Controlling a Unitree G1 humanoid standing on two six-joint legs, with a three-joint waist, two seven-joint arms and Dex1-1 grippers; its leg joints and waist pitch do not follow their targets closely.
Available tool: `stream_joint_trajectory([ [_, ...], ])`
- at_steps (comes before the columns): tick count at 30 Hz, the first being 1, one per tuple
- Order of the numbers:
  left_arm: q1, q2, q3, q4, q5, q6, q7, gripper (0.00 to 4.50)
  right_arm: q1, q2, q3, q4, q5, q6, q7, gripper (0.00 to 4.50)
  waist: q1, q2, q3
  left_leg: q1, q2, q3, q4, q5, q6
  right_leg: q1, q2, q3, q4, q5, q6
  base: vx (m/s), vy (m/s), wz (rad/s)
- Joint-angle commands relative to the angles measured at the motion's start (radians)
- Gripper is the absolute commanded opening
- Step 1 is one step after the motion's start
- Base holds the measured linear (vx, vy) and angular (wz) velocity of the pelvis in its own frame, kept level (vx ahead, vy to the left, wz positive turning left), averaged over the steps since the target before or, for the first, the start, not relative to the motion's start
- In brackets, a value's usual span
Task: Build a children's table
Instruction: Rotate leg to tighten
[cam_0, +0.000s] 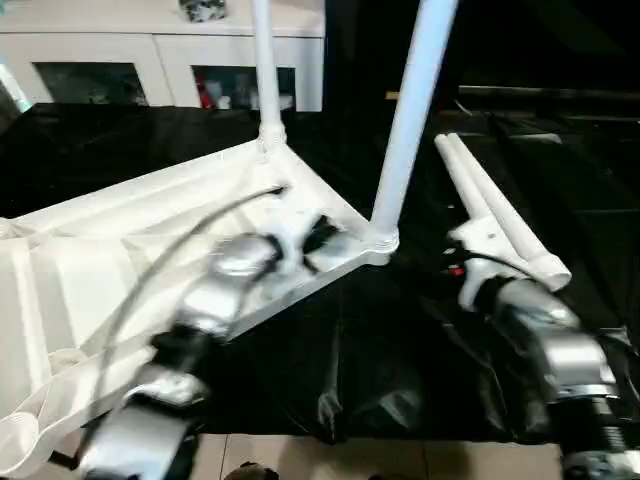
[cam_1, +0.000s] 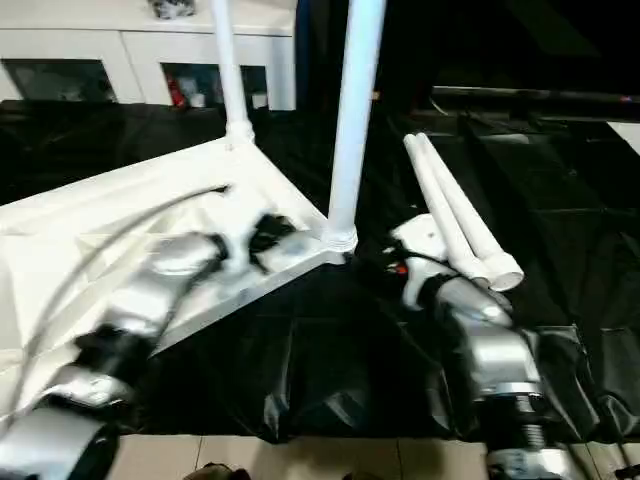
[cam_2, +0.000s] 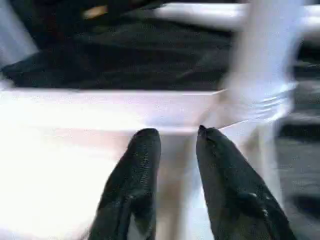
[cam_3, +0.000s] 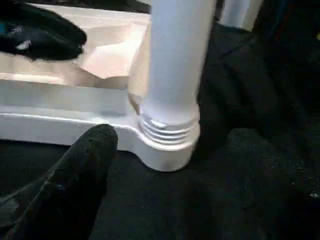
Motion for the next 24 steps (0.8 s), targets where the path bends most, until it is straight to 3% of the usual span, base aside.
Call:
stream_joint_trajectory([
  [1, 0.02, 0.047, 0.078, -0.09, 0.02, 0.054, 0.069, 1.63, 0.024, -0.033, 0.002, -0.067, 0.043, 0.026, 0.07, 3.99, 0.009, -0.02, -0.076, 0.023, 0.08, -0.041, -0.065, -0.178, 0.086, 0.047, -0.087, 0.049, -0.072, -0.261, -0.197, 0.0, 0.0, 0.0],
  [3, 0.05, 0.117, 0.158, -0.184, 0.049, 0.123, 0.136, 1.75, 0.061, -0.082, 0.031, -0.125, 0.074, 0.054, 0.163, 3.99, 0.008, -0.023, -0.074, 0.023, 0.082, -0.043, -0.067, -0.18, 0.088, 0.045, -0.083, 0.047, -0.069, -0.257, -0.194, 0.0, 0.0, 0.0],
  [5, 0.06, 0.14, 0.176, -0.209, 0.064, 0.143, 0.152, 1.75, 0.071, -0.096, 0.046, -0.139, 0.077, 0.061, 0.189, 3.99, 0.007, -0.018, -0.071, 0.025, 0.082, -0.043, -0.068, -0.199, 0.083, 0.041, -0.081, 0.048, -0.072, -0.283, -0.184, 0.0, 0.0, 0.0],
  [6, 0.074, 0.165, 0.193, -0.233, 0.084, 0.168, 0.168, 1.75, 0.081, -0.107, 0.065, -0.151, 0.076, 0.065, 0.21, 3.99, 0.008, -0.029, -0.071, 0.025, 0.081, -0.044, -0.069, -0.207, 0.077, 0.042, -0.081, 0.046, -0.072, -0.307, -0.18, 0.0, 0.0, 0.0],
  [7, 0.096, 0.202, 0.213, -0.27, 0.114, 0.212, 0.188, 1.75, 0.091, -0.115, 0.09, -0.162, 0.071, 0.071, 0.227, 3.99, 0.009, -0.019, -0.069, 0.031, 0.083, -0.044, -0.07, -0.22, 0.066, 0.034, -0.082, 0.049, -0.076, -0.323, -0.175, 0.0, 0.0, 0.0],
  [8, 0.1, 0.207, 0.216, -0.275, 0.118, 0.219, 0.19, 1.75, 0.09, -0.114, 0.094, -0.16, 0.065, 0.07, 0.224, 3.99, 0.009, -0.019, -0.069, 0.032, 0.086, -0.047, -0.073, -0.227, 0.058, 0.034, -0.082, 0.048, -0.076, -0.325, -0.175, 0.0, 0.0, 0.0],
  [12, 0.147, 0.286, 0.251, -0.325, 0.192, 0.299, 0.238, 1.75, 0.041, -0.048, 0.129, -0.071, -0.03, 0.073, 0.094, 3.99, 0.0, -0.017, -0.068, 0.034, 0.08, -0.049, -0.079, -0.283, 0.009, 0.024, -0.078, 0.05, -0.077, -0.345, -0.174, 0.0, 0.0, 0.0],
  [13, 0.16, 0.311, 0.257, -0.328, 0.212, 0.319, 0.25, 1.75, 0.022, -0.02, 0.134, -0.038, -0.053, 0.07, 0.046, 3.99, 0.003, -0.009, -0.069, 0.034, 0.079, -0.052, -0.079, -0.296, -0.003, 0.028, -0.081, 0.051, -0.079, -0.358, -0.168, 0.0, 0.0, 0.0],
  [14, 0.168, 0.327, 0.26, -0.331, 0.223, 0.331, 0.257, 1.75, 0.011, -0.003, 0.136, -0.019, -0.065, 0.068, 0.018, 3.99, 0.004, -0.01, -0.069, 0.04, 0.081, -0.052, -0.079, -0.302, -0.013, 0.021, -0.08, 0.052, -0.079, -0.35, -0.171, 0.0, 0.0, 0.0],
  [15, 0.195, 0.369, 0.274, -0.336, 0.233, 0.384, 0.261, 1.75, -0.026, 0.049, 0.143, 0.034, -0.094, 0.084, -0.079, 3.99, -0.001, -0.008, -0.068, 0.037, 0.076, -0.053, -0.082, -0.327, -0.029, 0.022, -0.078, 0.051, -0.077, -0.356, -0.171, 0.0, 0.0, 0.0],
  [18, 0.232, 0.407, 0.285, -0.344, 0.239, 0.419, 0.244, 1.75, -0.056, 0.097, 0.154, 0.076, -0.101, 0.091, -0.133, 3.99, -0.003, -0.007, -0.066, 0.039, 0.075, -0.056, -0.084, -0.359, -0.047, 0.02, -0.081, 0.052, -0.079, -0.381, -0.163, 0.0, 0.0, 0.0],
  [20, 0.267, 0.437, 0.282, -0.354, 0.247, 0.455, 0.214, 1.75, -0.076, 0.126, 0.174, 0.103, -0.105, 0.096, -0.147, 3.99, -0.001, -0.006, -0.067, 0.047, 0.078, -0.055, -0.083, -0.381, -0.055, 0.012, -0.08, 0.055, -0.079, -0.366, -0.165, 0.0, 0.0, 0.0],
  [21, 0.284, 0.447, 0.283, -0.361, 0.248, 0.476, 0.201, 1.47, -0.086, 0.139, 0.183, 0.118, -0.107, 0.1, -0.148, 3.7, 0.001, -0.001, -0.069, 0.043, 0.079, -0.057, -0.088, -0.375, -0.059, 0.016, -0.078, 0.055, -0.074, -0.339, -0.165, 0.0, 0.0, 0.0],
  [24, 0.326, 0.476, 0.28, -0.378, 0.255, 0.526, 0.178, 1.35, -0.115, 0.169, 0.213, 0.167, -0.121, 0.106, -0.133, 3.59, 0.004, -0.001, -0.069, 0.046, 0.079, -0.055, -0.089, -0.383, -0.069, 0.013, -0.078, 0.057, -0.07, -0.304, -0.174, 0.0, 0.0, 0.0],
])
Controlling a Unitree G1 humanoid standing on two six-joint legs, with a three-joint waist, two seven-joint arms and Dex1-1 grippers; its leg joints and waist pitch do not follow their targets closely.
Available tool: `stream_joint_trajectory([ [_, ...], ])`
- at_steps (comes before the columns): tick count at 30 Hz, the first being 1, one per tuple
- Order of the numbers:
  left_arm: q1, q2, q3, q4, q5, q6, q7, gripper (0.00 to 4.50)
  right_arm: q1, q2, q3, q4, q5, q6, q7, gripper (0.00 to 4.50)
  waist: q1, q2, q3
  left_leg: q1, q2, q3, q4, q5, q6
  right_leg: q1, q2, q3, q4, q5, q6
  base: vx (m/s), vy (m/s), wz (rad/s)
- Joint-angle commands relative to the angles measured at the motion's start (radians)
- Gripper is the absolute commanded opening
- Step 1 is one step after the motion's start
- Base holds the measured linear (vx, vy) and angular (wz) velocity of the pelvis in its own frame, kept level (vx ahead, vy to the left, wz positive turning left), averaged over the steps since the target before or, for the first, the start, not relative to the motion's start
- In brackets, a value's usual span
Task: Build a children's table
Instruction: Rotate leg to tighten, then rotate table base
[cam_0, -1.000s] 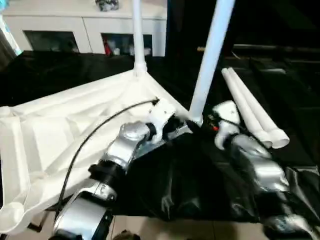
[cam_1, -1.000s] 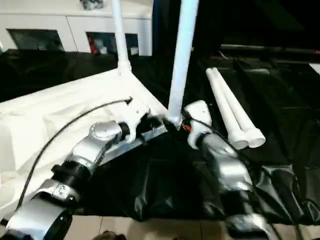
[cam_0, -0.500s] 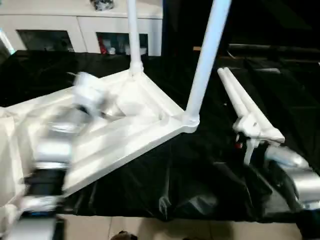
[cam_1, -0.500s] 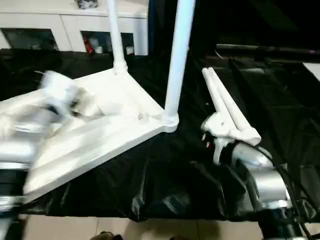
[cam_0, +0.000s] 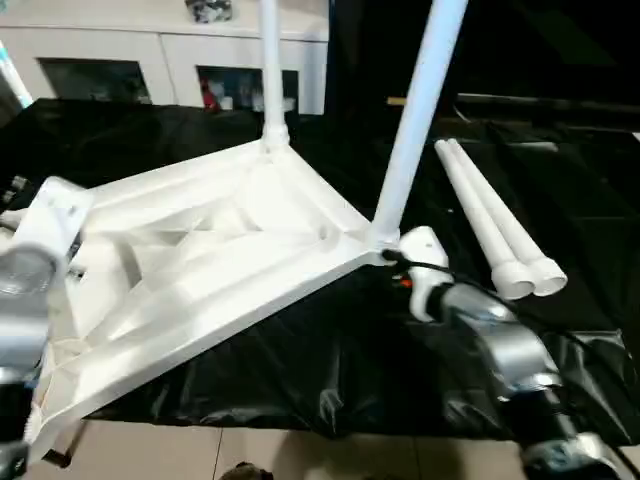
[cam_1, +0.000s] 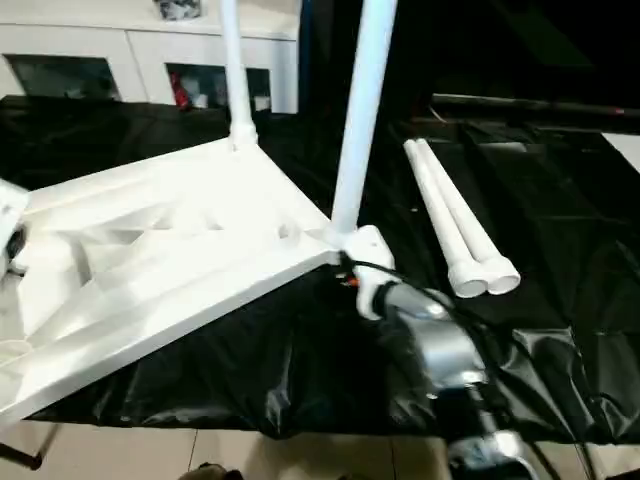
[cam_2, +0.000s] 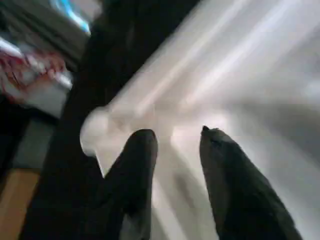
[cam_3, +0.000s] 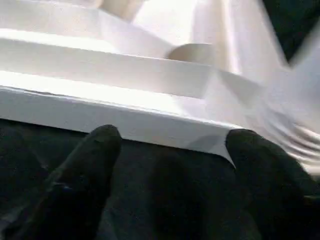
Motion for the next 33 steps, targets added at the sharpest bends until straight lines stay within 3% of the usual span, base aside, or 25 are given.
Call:
stream_joint_trajectory([
  [1, 0.005, 0.016, -0.003, -0.025, 0.014, 0.027, -0.02, 1.26, -0.013, 0.001, 0.011, 0.02, -0.013, 0.013, 0.006, 3.5, -0.003, 0.021, -0.063, 0.039, 0.079, -0.055, -0.093, -0.379, -0.067, 0.018, -0.079, 0.055, -0.069, -0.293, -0.18, 0.0, 0.0, 0.0],
  [2, 0.027, 0.031, -0.007, -0.034, 0.014, 0.061, -0.036, 1.13, -0.035, 0.012, 0.033, 0.059, -0.037, 0.011, 0.01, 3.37, -0.001, 0.016, -0.064, 0.045, 0.079, -0.053, -0.091, -0.384, -0.069, 0.012, -0.079, 0.056, -0.07, -0.293, -0.18, 0.0, 0.0, 0.0],
  [4, 0.039, 0.044, -0.018, -0.037, 0.006, 0.075, -0.055, 0.94, -0.05, 0.021, 0.036, 0.087, -0.048, 0.016, -0.002, 3.2, -0.003, 0.02, -0.063, 0.04, 0.078, -0.056, -0.094, -0.386, -0.073, 0.017, -0.081, 0.055, -0.067, -0.301, -0.181, 0.0, 0.0, 0.0],
  [5, 0.045, 0.052, -0.024, -0.036, 0.002, 0.081, -0.062, 0.92, -0.062, 0.025, 0.036, 0.106, -0.053, 0.02, -0.012, 3.18, -0.004, 0.014, -0.063, 0.041, 0.078, -0.055, -0.094, -0.391, -0.072, 0.017, -0.08, 0.055, -0.071, -0.308, -0.177, 0.0, 0.0, 0.0],
  [8, 0.051, 0.065, -0.024, -0.037, 0.007, 0.09, -0.053, 0.56, -0.092, 0.031, 0.029, 0.155, -0.057, 0.019, -0.041, 2.83, -0.003, 0.017, -0.062, 0.045, 0.078, -0.056, -0.093, -0.41, -0.077, 0.014, -0.083, 0.057, -0.073, -0.33, -0.175, 0.0, 0.0, 0.0],
  [11, 0.051, 0.076, -0.005, -0.027, 0.021, 0.105, -0.029, 0.5, -0.107, 0.024, 0.03, 0.181, -0.06, 0.006, -0.043, 2.74, -0.003, 0.021, -0.062, 0.046, 0.078, -0.055, -0.093, -0.408, -0.082, 0.013, -0.08, 0.057, -0.071, -0.315, -0.174, 0.0, 0.0, 0.0],
  [13, 0.049, 0.081, 0.008, -0.014, 0.027, 0.096, -0.011, 0.15, -0.111, 0.018, 0.031, 0.192, -0.065, -0.001, -0.041, 2.42, -0.004, 0.017, -0.064, 0.044, 0.078, -0.056, -0.092, -0.403, -0.081, 0.016, -0.081, 0.057, -0.07, -0.311, -0.172, 0.0, 0.0, 0.0],
  [17, 0.051, 0.116, -0.001, 0.008, 0.057, 0.09, 0.013, 0.06, -0.115, 0.018, 0.022, 0.209, -0.068, -0.008, -0.04, 2.28, -0.005, 0.015, -0.065, 0.042, 0.077, -0.055, -0.091, -0.391, -0.073, 0.017, -0.081, 0.057, -0.069, -0.304, -0.174, 0.0, 0.0, 0.0],
  [19, 0.064, 0.136, -0.018, 0.016, 0.058, 0.088, -0.003, 0.0, -0.121, 0.018, 0.021, 0.223, -0.068, -0.014, -0.039, 1.97, -0.004, 0.015, -0.065, 0.042, 0.078, -0.056, -0.091, -0.383, -0.069, 0.017, -0.081, 0.057, -0.068, -0.301, -0.174, 0.0, 0.0, 0.0],
  [26, 0.129, 0.145, -0.111, -0.031, 0.011, 0.15, -0.143, 0.0, -0.135, 0.026, 0.019, 0.249, -0.066, -0.026, -0.038, 1.42, -0.001, 0.021, -0.065, 0.049, 0.08, -0.053, -0.093, -0.398, -0.083, 0.012, -0.079, 0.059, -0.067, -0.28, -0.188, 0.0, 0.0, 0.0],
  [27, 0.147, 0.152, -0.13, -0.061, -0.009, 0.17, -0.183, 0.0, -0.141, 0.029, 0.017, 0.257, -0.067, -0.034, -0.04, 1.34, -0.001, 0.018, -0.063, 0.047, 0.08, -0.053, -0.094, -0.402, -0.083, 0.014, -0.081, 0.059, -0.068, -0.284, -0.19, 0.0, 0.0, 0.0],
  [29, 0.168, 0.173, -0.157, -0.089, -0.027, 0.186, -0.233, 0.0, -0.147, 0.033, 0.017, 0.269, -0.067, -0.042, -0.04, 1.14, -0.001, 0.014, -0.062, 0.044, 0.08, -0.055, -0.094, -0.403, -0.08, 0.016, -0.085, 0.059, -0.069, -0.305, -0.189, 0.0, 0.0, 0.0],
  [33, 0.192, 0.201, -0.174, -0.129, -0.062, 0.182, -0.306, 0.0, -0.154, 0.038, 0.017, 0.289, -0.067, -0.054, -0.043, 0.79, -0.002, 0.015, -0.06, 0.048, 0.079, -0.056, -0.094, -0.428, -0.082, 0.01, -0.084, 0.06, -0.074, -0.353, -0.179, 0.0, 0.0, 0.0],
])
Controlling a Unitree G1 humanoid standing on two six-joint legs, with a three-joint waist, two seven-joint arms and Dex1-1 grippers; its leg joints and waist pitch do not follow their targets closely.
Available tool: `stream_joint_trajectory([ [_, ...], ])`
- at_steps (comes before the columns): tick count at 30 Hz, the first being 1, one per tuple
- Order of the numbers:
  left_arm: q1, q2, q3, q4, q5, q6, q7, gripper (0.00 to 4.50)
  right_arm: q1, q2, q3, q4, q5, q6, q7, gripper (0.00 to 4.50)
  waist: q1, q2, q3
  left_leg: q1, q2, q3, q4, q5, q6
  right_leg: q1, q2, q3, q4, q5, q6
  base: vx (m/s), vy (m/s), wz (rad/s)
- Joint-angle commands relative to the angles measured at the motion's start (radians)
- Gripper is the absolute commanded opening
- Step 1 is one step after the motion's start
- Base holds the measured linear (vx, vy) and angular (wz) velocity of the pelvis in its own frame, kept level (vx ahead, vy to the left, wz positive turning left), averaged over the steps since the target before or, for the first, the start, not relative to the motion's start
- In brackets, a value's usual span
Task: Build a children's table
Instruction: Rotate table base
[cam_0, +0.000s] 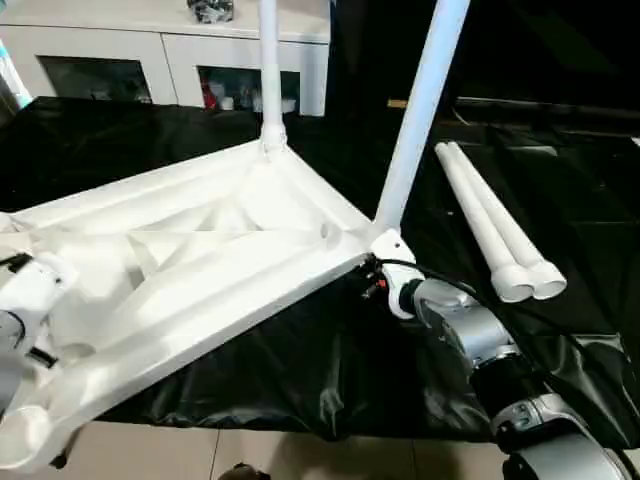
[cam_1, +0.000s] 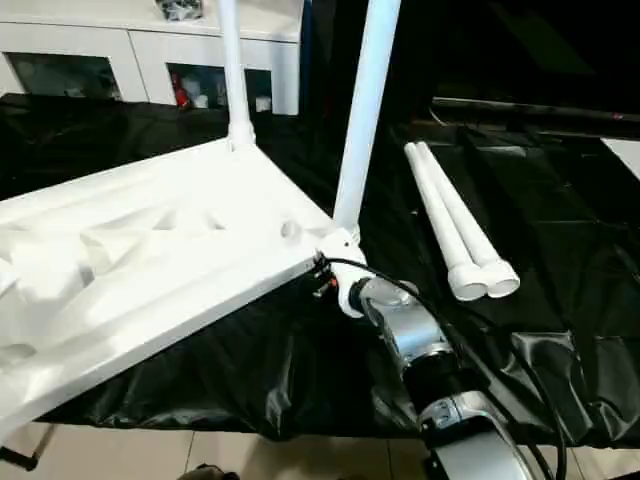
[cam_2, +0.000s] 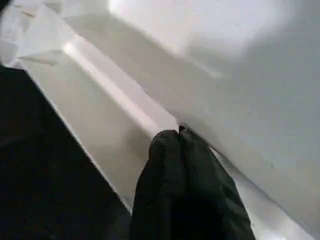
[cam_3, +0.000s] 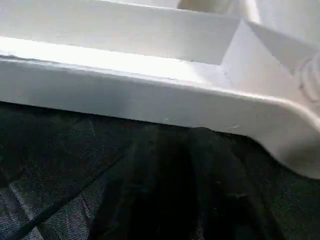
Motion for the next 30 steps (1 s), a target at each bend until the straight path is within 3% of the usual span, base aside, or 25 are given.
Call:
stream_joint_trajectory([
  [1, 0.021, 0.018, -0.037, -0.063, -0.049, -0.002, -0.084, 0.0, -0.027, 0.001, -0.013, 0.018, -0.005, -0.013, -0.007, 0.79, -0.002, 0.023, -0.057, 0.046, 0.081, -0.058, -0.094, -0.434, -0.085, 0.011, -0.087, 0.06, -0.074, -0.362, -0.178, 0.0, 0.0, 0.0],
  [2, 0.024, 0.021, -0.039, -0.071, -0.055, -0.001, -0.096, 0.0, -0.028, 0.002, -0.013, 0.021, -0.005, -0.014, -0.007, 0.66, -0.003, 0.017, -0.056, 0.046, 0.082, -0.057, -0.096, -0.439, -0.085, 0.01, -0.085, 0.059, -0.075, -0.368, -0.177, 0.0, 0.0, 0.0],
  [4, 0.036, 0.036, -0.05, -0.139, -0.1, 0.015, -0.16, 0.0, -0.037, 0.006, -0.014, 0.033, -0.005, -0.019, -0.007, 0.52, 0.0, 0.023, -0.055, 0.051, 0.082, -0.056, -0.095, -0.455, -0.093, 0.006, -0.085, 0.061, -0.076, -0.373, -0.18, 0.0, 0.0, 0.0],
  [10, 0.055, 0.073, -0.072, -0.281, -0.199, -0.019, -0.299, 0.0, -0.057, 0.013, -0.018, 0.062, -0.004, -0.038, -0.008, 0.12, 0.003, 0.02, -0.051, 0.053, 0.081, -0.058, -0.098, -0.499, -0.108, 0.002, -0.085, 0.061, -0.08, -0.428, -0.158, 0.0, 0.0, 0.0],
  [12, 0.057, 0.073, -0.071, -0.297, -0.217, -0.024, -0.318, 0.0, -0.059, 0.014, -0.019, 0.064, -0.003, -0.04, -0.008, 0.12, 0.002, 0.019, -0.051, 0.052, 0.08, -0.058, -0.097, -0.499, -0.111, 0.004, -0.086, 0.061, -0.079, -0.428, -0.157, 0.0, 0.0, 0.0],
  [13, 0.059, 0.066, -0.074, -0.361, -0.285, -0.029, -0.38, 0.0, -0.064, 0.014, -0.02, 0.071, -0.003, -0.045, -0.007, 0.12, 0.0, 0.017, -0.051, 0.049, 0.08, -0.058, -0.098, -0.492, -0.11, 0.006, -0.086, 0.061, -0.078, -0.429, -0.155, 0.0, 0.0, 0.0],
  [16, 0.059, 0.056, -0.077, -0.403, -0.332, -0.032, -0.42, 0.0, -0.067, 0.014, -0.021, 0.077, -0.002, -0.05, -0.006, 0.12, -0.002, 0.017, -0.051, 0.052, 0.079, -0.057, -0.096, -0.491, -0.113, 0.004, -0.085, 0.061, -0.077, -0.427, -0.162, 0.0, 0.0, 0.0],
  [18, 0.027, 0.018, -0.111, -0.441, -0.371, -0.031, -0.447, 0.0, -0.07, 0.013, -0.02, 0.083, -0.002, -0.056, -0.001, 0.12, -0.004, 0.016, -0.05, 0.051, 0.079, -0.056, -0.096, -0.487, -0.114, 0.005, -0.084, 0.061, -0.078, -0.433, -0.157, 0.0, 0.0, 0.0],
  [22, -0.006, -0.021, -0.156, -0.466, -0.402, -0.034, -0.464, 0.0, -0.072, 0.012, -0.02, 0.086, -0.001, -0.062, 0.007, 0.12, -0.007, 0.012, -0.051, 0.049, 0.077, -0.055, -0.093, -0.471, -0.111, 0.009, -0.085, 0.062, -0.078, -0.446, -0.153, 0.0, 0.0, 0.0],
  [23, -0.031, -0.054, -0.199, -0.462, -0.406, -0.044, -0.469, 0.0, -0.072, 0.012, -0.02, 0.086, 0.0, -0.064, 0.012, 0.12, -0.011, 0.01, -0.05, 0.043, 0.077, -0.057, -0.095, -0.465, -0.108, 0.014, -0.085, 0.061, -0.078, -0.454, -0.15, 0.0, 0.0, 0.0],
  [26, -0.059, -0.088, -0.25, -0.45, -0.411, -0.048, -0.464, 0.0, -0.074, 0.017, -0.02, 0.087, -0.001, -0.069, 0.022, 0.12, -0.014, 0.01, -0.051, 0.045, 0.077, -0.056, -0.092, -0.465, -0.11, 0.013, -0.085, 0.061, -0.08, -0.471, -0.141, 0.0, 0.0, 0.0],
  [30, -0.073, -0.108, -0.273, -0.452, -0.42, -0.044, -0.464, 0.0, -0.075, 0.022, -0.017, 0.084, 0.002, -0.071, 0.031, 0.12, -0.021, 0.005, -0.053, 0.042, 0.076, -0.056, -0.091, -0.448, -0.102, 0.015, -0.085, 0.061, -0.079, -0.461, -0.146, 0.0, 0.0, 0.0],
])
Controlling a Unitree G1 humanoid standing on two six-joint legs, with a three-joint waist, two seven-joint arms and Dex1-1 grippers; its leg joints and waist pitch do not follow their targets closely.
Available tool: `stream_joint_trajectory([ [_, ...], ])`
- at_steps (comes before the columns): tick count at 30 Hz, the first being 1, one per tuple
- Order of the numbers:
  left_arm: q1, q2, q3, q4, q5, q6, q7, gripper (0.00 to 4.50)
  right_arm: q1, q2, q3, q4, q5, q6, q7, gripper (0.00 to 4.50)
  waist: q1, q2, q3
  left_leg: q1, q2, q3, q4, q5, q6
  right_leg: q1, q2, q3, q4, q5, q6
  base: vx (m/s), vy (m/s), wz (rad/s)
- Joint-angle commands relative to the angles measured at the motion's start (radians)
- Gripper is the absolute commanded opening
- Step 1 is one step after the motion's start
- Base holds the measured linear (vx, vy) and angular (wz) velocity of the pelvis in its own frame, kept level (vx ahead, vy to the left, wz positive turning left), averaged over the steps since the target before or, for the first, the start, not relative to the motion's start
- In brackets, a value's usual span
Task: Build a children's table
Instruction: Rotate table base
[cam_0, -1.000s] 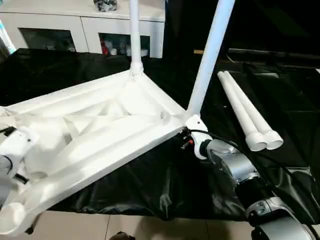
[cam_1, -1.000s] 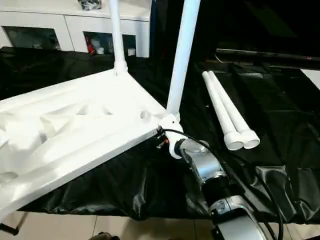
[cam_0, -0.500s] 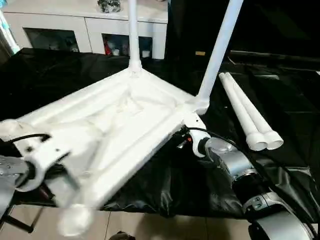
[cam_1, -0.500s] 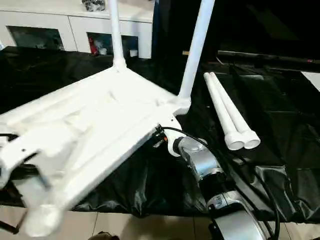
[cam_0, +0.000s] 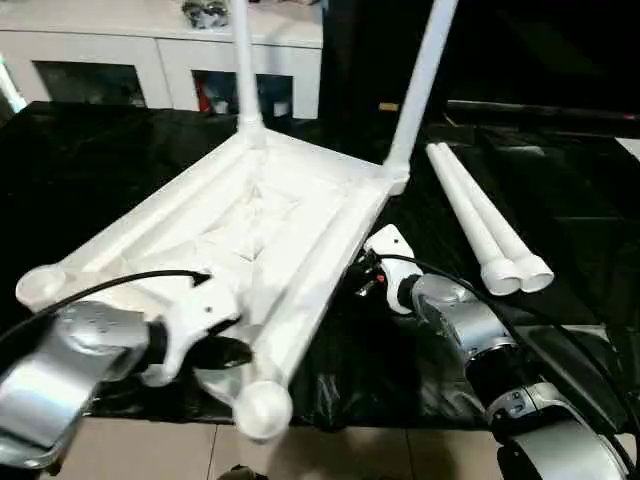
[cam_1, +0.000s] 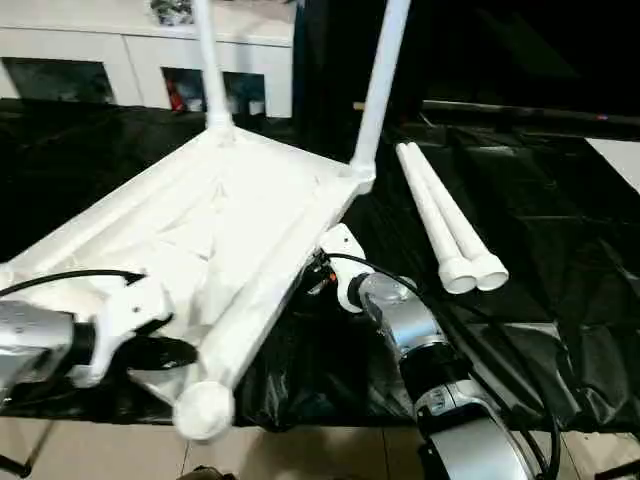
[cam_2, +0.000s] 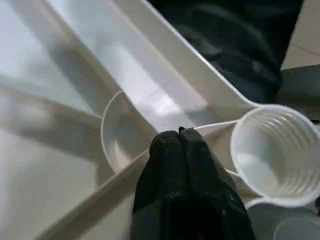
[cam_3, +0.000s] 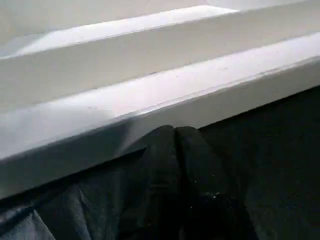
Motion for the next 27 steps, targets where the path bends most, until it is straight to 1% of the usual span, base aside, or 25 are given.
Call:
stream_joint_trajectory([
  [1, -0.017, -0.017, -0.03, -0.015, -0.032, -0.005, -0.003, 0.0, -0.031, 0.01, 0.002, 0.0, 0.004, -0.016, 0.019, 0.12, -0.002, 0.012, -0.055, 0.037, 0.077, -0.055, -0.09, -0.436, -0.099, 0.015, -0.085, 0.059, -0.078, -0.448, -0.154, 0.0, 0.0, 0.0],
  [2, -0.022, -0.03, -0.038, -0.025, -0.043, 0.004, -0.001, 0.0, -0.033, 0.014, 0.006, 0.0, 0.004, -0.02, 0.024, 0.12, -0.005, 0.012, -0.057, 0.035, 0.077, -0.055, -0.09, -0.422, -0.096, 0.017, -0.084, 0.059, -0.075, -0.431, -0.16, 0.0, 0.0, 0.0],
  [4, -0.023, -0.036, -0.042, -0.032, -0.053, 0.007, 0.0, 0.0, -0.034, 0.019, 0.008, 0.001, 0.005, -0.024, 0.029, 0.12, -0.007, 0.012, -0.058, 0.034, 0.077, -0.053, -0.09, -0.41, -0.092, 0.018, -0.082, 0.058, -0.072, -0.401, -0.171, 0.0, 0.0, 0.0],
  [5, -0.028, -0.049, -0.047, -0.034, -0.057, 0.011, 0.006, 0.0, -0.037, 0.025, 0.009, 0.002, 0.006, -0.028, 0.036, 0.12, -0.01, 0.007, -0.058, 0.03, 0.077, -0.053, -0.09, -0.401, -0.089, 0.021, -0.082, 0.058, -0.07, -0.391, -0.175, 0.0, 0.0, 0.0],
  [6, -0.032, -0.057, -0.052, -0.034, -0.059, 0.015, 0.01, 0.0, -0.041, 0.029, 0.009, 0.004, 0.008, -0.032, 0.042, 0.12, -0.011, 0.008, -0.06, 0.025, 0.077, -0.054, -0.09, -0.38, -0.084, 0.026, -0.083, 0.058, -0.067, -0.372, -0.18, 0.0, 0.0, 0.0],
  [7, -0.035, -0.062, -0.056, -0.033, -0.06, 0.017, 0.012, 0.0, -0.043, 0.031, 0.009, 0.006, 0.009, -0.036, 0.044, 0.12, -0.011, 0.004, -0.06, 0.022, 0.076, -0.052, -0.088, -0.362, -0.077, 0.028, -0.084, 0.059, -0.065, -0.363, -0.183, 0.0, 0.0, 0.0],
  [9, -0.041, -0.077, -0.064, -0.031, -0.063, 0.017, 0.018, 0.0, -0.048, 0.04, 0.01, 0.011, 0.01, -0.042, 0.048, 0.12, -0.009, 0.006, -0.059, 0.029, 0.076, -0.048, -0.084, -0.362, -0.074, 0.021, -0.083, 0.061, -0.069, -0.367, -0.188, 0.0, 0.0, 0.0],
  [10, -0.042, -0.081, -0.065, -0.03, -0.064, 0.016, 0.019, 0.0, -0.049, 0.042, 0.01, 0.013, 0.01, -0.045, 0.05, 0.12, -0.01, 0.0, -0.056, 0.028, 0.076, -0.047, -0.083, -0.361, -0.07, 0.022, -0.083, 0.062, -0.069, -0.372, -0.19, 0.0, 0.0, 0.0],
  [11, -0.042, -0.081, -0.065, -0.03, -0.064, 0.016, 0.019, 0.0, -0.049, 0.042, 0.01, 0.013, 0.01, -0.045, 0.05, 0.12, -0.009, 0.0, -0.056, 0.029, 0.076, -0.048, -0.083, -0.36, -0.07, 0.023, -0.083, 0.061, -0.069, -0.378, -0.189, 0.0, 0.0, 0.0],
  [12, -0.051, -0.089, -0.072, -0.027, -0.067, 0.018, 0.027, 0.0, -0.054, 0.049, 0.009, 0.018, 0.013, -0.051, 0.056, 0.12, -0.01, 0.0, -0.056, 0.027, 0.076, -0.048, -0.083, -0.356, -0.069, 0.024, -0.083, 0.062, -0.068, -0.385, -0.187, 0.0, 0.0, 0.0],
  [13, -0.051, -0.089, -0.072, -0.027, -0.067, 0.018, 0.027, 0.0, -0.054, 0.049, 0.009, 0.018, 0.013, -0.051, 0.056, 0.12, -0.009, 0.0, -0.057, 0.03, 0.076, -0.048, -0.082, -0.355, -0.068, 0.022, -0.081, 0.062, -0.068, -0.388, -0.184, 0.0, 0.0, 0.0],
  [15, -0.061, -0.095, -0.072, -0.015, -0.056, -0.008, 0.047, 0.0, -0.06, 0.054, 0.01, 0.022, 0.009, -0.062, 0.056, 0.12, -0.007, 0.001, -0.057, 0.03, 0.077, -0.047, -0.082, -0.349, -0.067, 0.022, -0.08, 0.061, -0.066, -0.378, -0.188, 0.0, 0.0, 0.0],
  [16, -0.065, -0.099, -0.059, -0.01, -0.059, -0.012, 0.056, 0.0, -0.062, 0.054, 0.005, 0.021, 0.01, -0.061, 0.051, 0.12, -0.008, 0.0, -0.057, 0.03, 0.077, -0.047, -0.082, -0.349, -0.067, 0.021, -0.079, 0.061, -0.066, -0.374, -0.189, 0.0, 0.0, 0.0],
  [17, -0.073, -0.104, -0.025, 0.002, -0.062, -0.025, 0.076, 0.0, -0.062, 0.047, -0.004, 0.013, 0.01, -0.058, 0.045, 0.12, -0.009, -0.001, -0.056, 0.03, 0.077, -0.047, -0.083, -0.355, -0.07, 0.022, -0.077, 0.06, -0.066, -0.375, -0.19, 0.0, 0.0, 0.0],
  [20, -0.081, -0.1, 0.001, 0.015, -0.059, -0.036, 0.093, 0.0, -0.056, 0.034, -0.007, -0.001, 0.006, -0.059, 0.048, 0.12, -0.009, 0.0, -0.055, 0.032, 0.076, -0.048, -0.083, -0.373, -0.076, 0.02, -0.076, 0.059, -0.066, -0.392, -0.183, 0.0, 0.0, 0.0],
  [21, -0.084, -0.083, 0.023, 0.024, -0.051, -0.059, 0.099, 0.0, -0.045, 0.018, -0.01, -0.02, 0.006, -0.059, 0.057, 0.12, -0.008, -0.001, -0.054, 0.034, 0.075, -0.048, -0.083, -0.383, -0.077, 0.018, -0.077, 0.059, -0.07, -0.409, -0.177, 0.0, 0.0, 0.0],
  [22, -0.093, -0.058, 0.056, 0.05, -0.032, -0.074, 0.12, 0.0, -0.03, -0.003, -0.012, -0.039, 0.001, -0.061, 0.064, 0.12, -0.008, 0.005, -0.053, 0.033, 0.075, -0.05, -0.083, -0.394, -0.08, 0.018, -0.075, 0.058, -0.07, -0.422, -0.167, 0.0, 0.0, 0.0],
  [23, -0.099, -0.041, 0.079, 0.069, -0.018, -0.085, 0.136, 0.0, -0.02, -0.018, -0.013, -0.052, -0.003, -0.063, 0.068, 0.12, -0.009, 0.003, -0.054, 0.035, 0.074, -0.05, -0.084, -0.402, -0.083, 0.016, -0.072, 0.058, -0.07, -0.428, -0.157, 0.0, 0.0, 0.0],
  [24, -0.099, -0.041, 0.079, 0.069, -0.018, -0.085, 0.136, 0.0, -0.02, -0.018, -0.013, -0.052, -0.003, -0.063, 0.068, 0.12, -0.008, 0.002, -0.053, 0.036, 0.073, -0.05, -0.084, -0.403, -0.083, 0.016, -0.071, 0.057, -0.071, -0.432, -0.153, 0.0, 0.0, 0.0],
  [25, -0.104, -0.017, 0.104, 0.094, -0.004, -0.095, 0.15, 0.0, -0.011, -0.032, -0.018, -0.058, -0.003, -0.064, 0.07, 0.12, -0.009, 0.004, -0.053, 0.036, 0.073, -0.051, -0.083, -0.403, -0.085, 0.016, -0.072, 0.058, -0.071, -0.436, -0.151, 0.0, 0.0, 0.0],
  [26, -0.105, 0.027, 0.138, 0.128, 0.005, -0.092, 0.154, 0.0, -0.003, -0.049, -0.025, -0.061, -0.004, -0.067, 0.068, 0.12, -0.008, 0.008, -0.053, 0.037, 0.071, -0.05, -0.082, -0.407, -0.086, 0.015, -0.073, 0.058, -0.073, -0.444, -0.149, 0.0, 0.0, 0.0],
  [27, -0.099, 0.058, 0.145, 0.137, 0.011, -0.088, 0.147, 0.2, 0.0, -0.056, -0.029, -0.06, -0.004, -0.068, 0.068, 0.05, -0.01, 0.005, -0.053, 0.038, 0.07, -0.05, -0.081, -0.42, -0.086, 0.011, -0.071, 0.058, -0.075, -0.46, -0.145, 0.0, 0.0, 0.0],
])
